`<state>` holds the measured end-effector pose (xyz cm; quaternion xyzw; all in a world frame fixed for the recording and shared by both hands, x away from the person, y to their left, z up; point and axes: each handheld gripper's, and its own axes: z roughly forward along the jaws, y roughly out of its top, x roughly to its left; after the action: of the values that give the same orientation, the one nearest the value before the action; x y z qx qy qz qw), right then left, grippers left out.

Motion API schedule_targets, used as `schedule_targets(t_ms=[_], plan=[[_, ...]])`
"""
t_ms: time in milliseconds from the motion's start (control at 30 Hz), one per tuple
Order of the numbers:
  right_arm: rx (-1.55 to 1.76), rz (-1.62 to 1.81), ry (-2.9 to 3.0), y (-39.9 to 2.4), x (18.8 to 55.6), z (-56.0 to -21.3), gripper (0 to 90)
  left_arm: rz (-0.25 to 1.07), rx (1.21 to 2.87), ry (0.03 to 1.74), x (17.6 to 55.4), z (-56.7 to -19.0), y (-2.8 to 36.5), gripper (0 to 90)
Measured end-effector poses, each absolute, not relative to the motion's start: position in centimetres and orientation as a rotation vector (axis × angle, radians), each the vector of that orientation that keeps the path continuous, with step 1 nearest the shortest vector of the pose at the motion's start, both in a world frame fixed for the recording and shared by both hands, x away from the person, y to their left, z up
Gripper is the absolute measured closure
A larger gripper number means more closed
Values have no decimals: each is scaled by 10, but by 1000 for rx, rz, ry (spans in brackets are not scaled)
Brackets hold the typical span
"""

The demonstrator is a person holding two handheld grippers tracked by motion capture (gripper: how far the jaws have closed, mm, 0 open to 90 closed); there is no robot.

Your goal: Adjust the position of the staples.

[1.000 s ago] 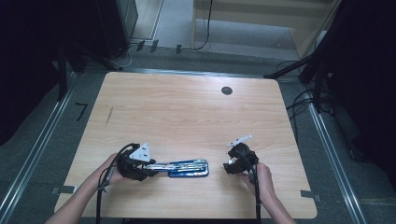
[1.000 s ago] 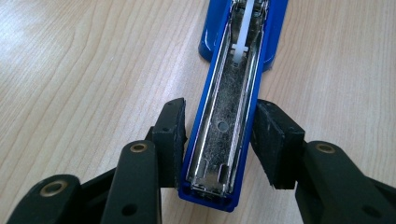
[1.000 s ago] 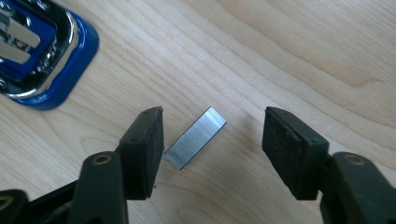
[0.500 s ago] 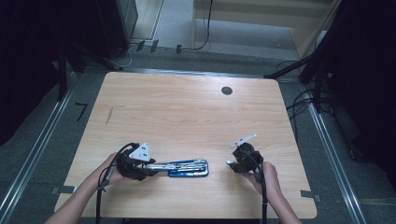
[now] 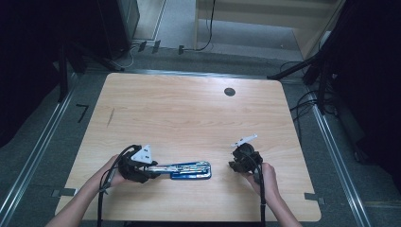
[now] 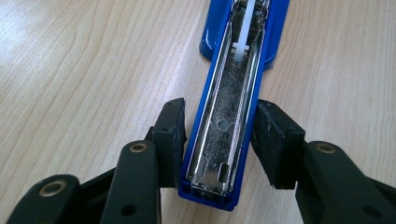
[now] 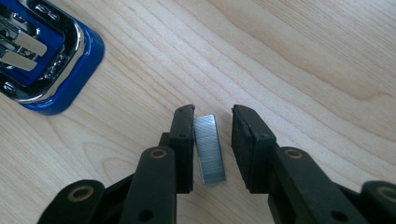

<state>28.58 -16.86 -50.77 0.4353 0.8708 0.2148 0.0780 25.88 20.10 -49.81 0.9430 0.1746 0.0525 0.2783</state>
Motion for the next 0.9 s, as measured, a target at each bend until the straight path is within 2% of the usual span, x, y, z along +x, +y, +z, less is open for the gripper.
schedule_targets(t_ms=[167, 900], plan=[[1290, 629, 2613, -165, 285, -509, 785, 143, 2528, 472, 259, -498, 201, 564], [1214, 701, 2618, -164, 281, -497, 791, 139, 2523, 468, 260, -499, 201, 566]])
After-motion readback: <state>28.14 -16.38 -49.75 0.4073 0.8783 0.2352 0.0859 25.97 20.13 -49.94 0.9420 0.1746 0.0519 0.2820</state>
